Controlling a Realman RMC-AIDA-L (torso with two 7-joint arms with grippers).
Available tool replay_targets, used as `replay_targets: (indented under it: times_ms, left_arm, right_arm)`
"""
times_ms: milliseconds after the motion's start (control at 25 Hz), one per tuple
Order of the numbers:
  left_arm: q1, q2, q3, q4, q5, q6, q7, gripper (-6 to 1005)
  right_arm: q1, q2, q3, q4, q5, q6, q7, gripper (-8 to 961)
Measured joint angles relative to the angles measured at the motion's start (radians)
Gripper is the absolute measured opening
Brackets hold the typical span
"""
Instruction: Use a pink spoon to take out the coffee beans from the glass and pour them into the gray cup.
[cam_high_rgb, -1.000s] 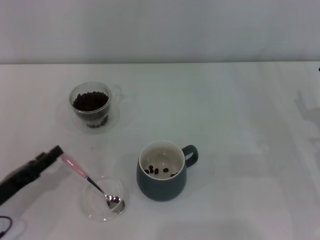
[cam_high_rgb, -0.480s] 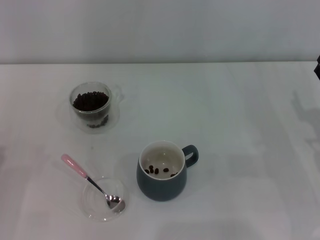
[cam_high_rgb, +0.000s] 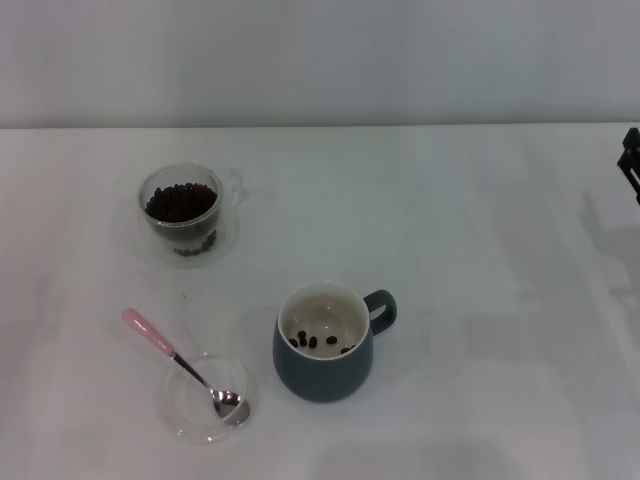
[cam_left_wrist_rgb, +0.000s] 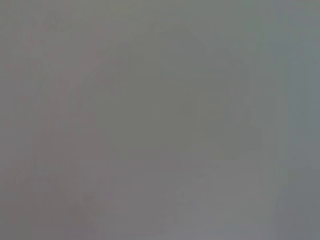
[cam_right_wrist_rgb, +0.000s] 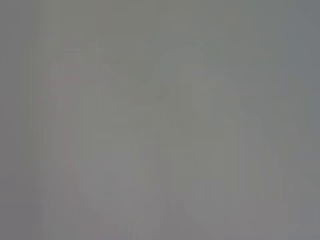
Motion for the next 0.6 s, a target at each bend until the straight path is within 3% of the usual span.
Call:
replay_targets:
  times_ms: [600]
  left_arm:
    - [-0.038, -0.002, 0.001, -0.088, -0.001, -0.036, -0.011, 842]
  right_arm:
    - [-0.006, 0.002, -0.008, 0.008, 0.006, 0.122, -0.004, 858]
